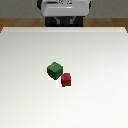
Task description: Place the red cube on top of the green cube.
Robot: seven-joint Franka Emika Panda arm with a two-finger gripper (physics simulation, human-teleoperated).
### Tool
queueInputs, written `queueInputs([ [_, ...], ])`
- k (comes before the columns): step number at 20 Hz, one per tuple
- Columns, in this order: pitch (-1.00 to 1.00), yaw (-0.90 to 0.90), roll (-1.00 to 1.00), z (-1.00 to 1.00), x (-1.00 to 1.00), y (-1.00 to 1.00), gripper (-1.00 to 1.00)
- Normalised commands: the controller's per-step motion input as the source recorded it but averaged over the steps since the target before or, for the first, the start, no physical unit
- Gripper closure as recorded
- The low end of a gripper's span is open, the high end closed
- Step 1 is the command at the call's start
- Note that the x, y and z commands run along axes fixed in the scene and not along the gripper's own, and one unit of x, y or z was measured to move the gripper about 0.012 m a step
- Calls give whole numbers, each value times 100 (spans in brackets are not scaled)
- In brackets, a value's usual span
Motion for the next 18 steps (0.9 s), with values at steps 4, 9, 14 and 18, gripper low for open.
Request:
queueInputs([
  [4, 0, 0, 0, 0, 0, 0, -100],
  [9, 0, 0, 0, 0, 20, 0, -100],
  [14, 0, 0, 0, 0, 80, 0, -100],
  [18, 0, 0, 0, 0, 100, 0, -100],
])
